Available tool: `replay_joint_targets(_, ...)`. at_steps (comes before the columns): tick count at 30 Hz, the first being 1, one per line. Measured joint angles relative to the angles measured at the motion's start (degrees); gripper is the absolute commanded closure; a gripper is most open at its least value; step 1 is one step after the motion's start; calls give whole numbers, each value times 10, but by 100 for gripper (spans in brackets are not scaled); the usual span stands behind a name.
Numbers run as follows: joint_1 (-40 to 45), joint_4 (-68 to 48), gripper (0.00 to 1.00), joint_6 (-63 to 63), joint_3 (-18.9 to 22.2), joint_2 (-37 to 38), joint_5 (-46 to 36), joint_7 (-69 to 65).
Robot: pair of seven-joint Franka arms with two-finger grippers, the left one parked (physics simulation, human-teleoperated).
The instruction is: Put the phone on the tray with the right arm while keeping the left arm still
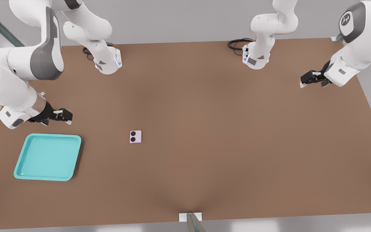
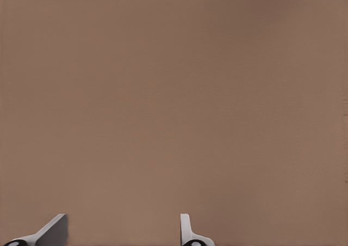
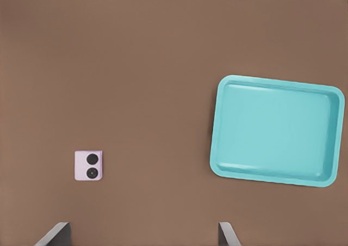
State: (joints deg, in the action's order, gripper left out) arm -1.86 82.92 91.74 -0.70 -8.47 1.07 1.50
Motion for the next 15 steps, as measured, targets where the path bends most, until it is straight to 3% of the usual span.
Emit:
replay_joint_targets(5, -6, 3, 0, 13, -4, -20, -2, 8)
replay_joint_targets(12, -119, 89, 0, 132, -19, -135, 2, 61)
replay_joint_targets(15, -129, 97, 0, 198, -19, -188, 3, 99)
